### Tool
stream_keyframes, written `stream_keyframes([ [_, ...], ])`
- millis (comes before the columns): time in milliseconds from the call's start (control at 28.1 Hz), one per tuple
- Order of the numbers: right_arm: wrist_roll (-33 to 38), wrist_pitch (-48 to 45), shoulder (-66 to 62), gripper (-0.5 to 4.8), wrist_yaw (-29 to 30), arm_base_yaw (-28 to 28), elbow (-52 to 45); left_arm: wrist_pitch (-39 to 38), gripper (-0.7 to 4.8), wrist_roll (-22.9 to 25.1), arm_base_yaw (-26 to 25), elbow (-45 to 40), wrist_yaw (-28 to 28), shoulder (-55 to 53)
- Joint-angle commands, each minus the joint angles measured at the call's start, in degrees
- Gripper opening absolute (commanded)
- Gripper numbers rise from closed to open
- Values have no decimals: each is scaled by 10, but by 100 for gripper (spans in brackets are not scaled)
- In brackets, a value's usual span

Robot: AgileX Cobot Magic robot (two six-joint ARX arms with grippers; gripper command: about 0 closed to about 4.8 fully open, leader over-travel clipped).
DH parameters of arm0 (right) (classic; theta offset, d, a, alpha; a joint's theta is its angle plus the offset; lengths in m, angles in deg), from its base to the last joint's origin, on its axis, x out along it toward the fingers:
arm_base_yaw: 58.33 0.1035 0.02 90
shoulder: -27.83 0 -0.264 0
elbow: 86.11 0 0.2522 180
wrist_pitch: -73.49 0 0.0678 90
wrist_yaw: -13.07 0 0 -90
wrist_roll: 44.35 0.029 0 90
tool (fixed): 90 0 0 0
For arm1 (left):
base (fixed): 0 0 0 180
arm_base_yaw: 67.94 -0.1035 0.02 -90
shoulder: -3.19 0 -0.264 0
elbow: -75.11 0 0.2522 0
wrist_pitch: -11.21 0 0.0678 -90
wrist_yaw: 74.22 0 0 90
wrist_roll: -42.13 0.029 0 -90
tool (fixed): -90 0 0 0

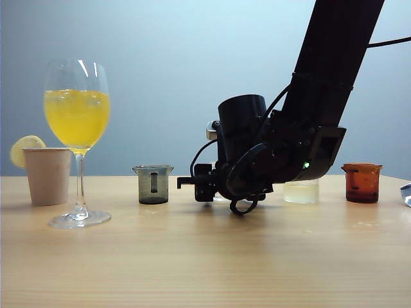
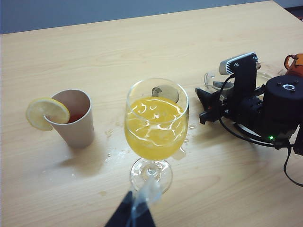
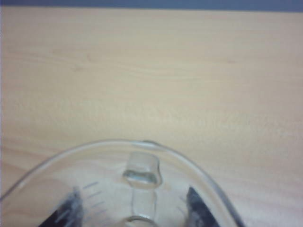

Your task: Pick up the second measuring cup from the left, pour the orange juice inside into the goblet, and finally put the measuring cup back in its original place.

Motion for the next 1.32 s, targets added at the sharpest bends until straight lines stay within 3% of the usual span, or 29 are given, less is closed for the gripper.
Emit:
stream_keyframes([
  [36, 3, 14, 2, 192, 2, 0, 2, 7, -4, 1, 0, 0, 2, 1],
  [320, 3, 0, 2, 205, 7, 0, 2, 7, -4, 1, 0, 0, 2, 1],
  [391, 4, -2, 2, 265, 13, 0, 2, 7, -4, 1, 0, 0, 2, 1],
  [498, 14, 1, 3, 442, 13, 0, 2, 7, -4, 1, 0, 0, 2, 1],
  [533, 19, 1, 4, 479, 12, 0, 2, 7, -5, 1, 0, 0, 2, 1],
  [1031, 19, 40, 38, 479, 7, 12, -10, 7, -4, 1, 0, 0, 2, 1],
  [1316, 34, 39, 74, 479, -2, 31, -65, 7, -4, 1, 0, 0, 2, 1],
])
